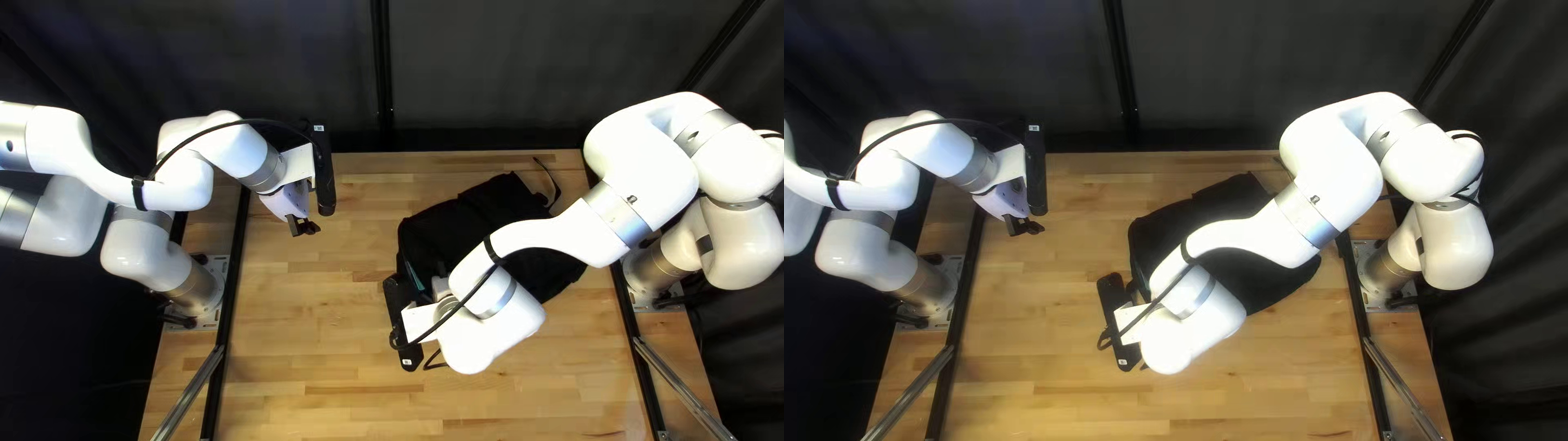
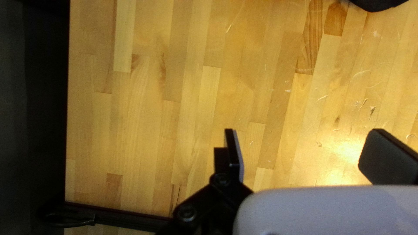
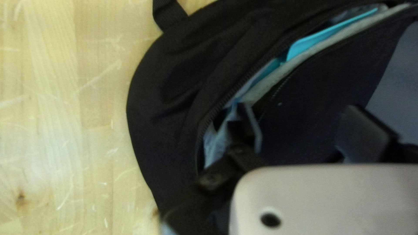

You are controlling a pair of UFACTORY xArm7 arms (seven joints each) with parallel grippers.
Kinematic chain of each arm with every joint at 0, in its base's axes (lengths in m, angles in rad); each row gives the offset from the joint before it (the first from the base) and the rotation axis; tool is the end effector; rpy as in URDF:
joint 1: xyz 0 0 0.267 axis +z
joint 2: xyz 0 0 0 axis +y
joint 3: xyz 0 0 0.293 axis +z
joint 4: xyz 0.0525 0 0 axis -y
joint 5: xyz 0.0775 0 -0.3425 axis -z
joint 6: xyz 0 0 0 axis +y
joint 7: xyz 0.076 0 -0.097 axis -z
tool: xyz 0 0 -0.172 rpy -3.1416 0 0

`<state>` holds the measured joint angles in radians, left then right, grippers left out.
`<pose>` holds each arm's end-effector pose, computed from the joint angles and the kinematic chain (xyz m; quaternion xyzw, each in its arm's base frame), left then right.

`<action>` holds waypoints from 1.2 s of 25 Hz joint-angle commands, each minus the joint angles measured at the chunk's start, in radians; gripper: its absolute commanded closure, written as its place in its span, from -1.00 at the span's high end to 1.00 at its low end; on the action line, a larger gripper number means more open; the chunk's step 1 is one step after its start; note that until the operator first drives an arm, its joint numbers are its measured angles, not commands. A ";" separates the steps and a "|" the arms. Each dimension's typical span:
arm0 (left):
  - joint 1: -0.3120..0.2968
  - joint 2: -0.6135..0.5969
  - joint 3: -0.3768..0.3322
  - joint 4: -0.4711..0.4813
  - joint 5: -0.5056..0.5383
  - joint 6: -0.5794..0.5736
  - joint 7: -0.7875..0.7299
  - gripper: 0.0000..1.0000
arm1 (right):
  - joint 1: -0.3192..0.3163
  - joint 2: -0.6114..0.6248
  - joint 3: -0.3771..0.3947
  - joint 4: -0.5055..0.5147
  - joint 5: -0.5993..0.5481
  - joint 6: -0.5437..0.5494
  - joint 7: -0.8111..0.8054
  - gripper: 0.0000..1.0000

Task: Remove a lunch box from a kids backpack

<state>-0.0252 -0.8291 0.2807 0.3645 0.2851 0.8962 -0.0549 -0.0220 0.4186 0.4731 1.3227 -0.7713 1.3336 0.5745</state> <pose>0.3092 0.0867 0.2061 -0.9881 -0.0517 -0.1422 0.0289 0.5065 0.0626 0.1310 0.9478 0.0982 -0.0222 0.3025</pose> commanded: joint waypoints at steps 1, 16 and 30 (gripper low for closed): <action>-0.001 0.004 0.000 0.001 0.001 -0.006 0.000 1.00 | -0.001 0.000 0.002 0.002 0.009 0.002 0.000 -1.00; -0.007 0.020 0.002 0.012 0.002 -0.014 0.006 1.00 | -0.104 -0.200 -0.007 -0.128 0.079 -0.037 -0.157 -1.00; -0.013 0.035 0.011 0.021 0.000 -0.026 0.016 1.00 | -0.177 -0.423 -0.045 -0.258 0.170 -0.044 -0.282 -1.00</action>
<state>-0.0389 -0.7915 0.2903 0.3877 0.2853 0.8700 -0.0396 -0.1940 0.0317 0.4332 1.0785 -0.6168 1.2697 0.2985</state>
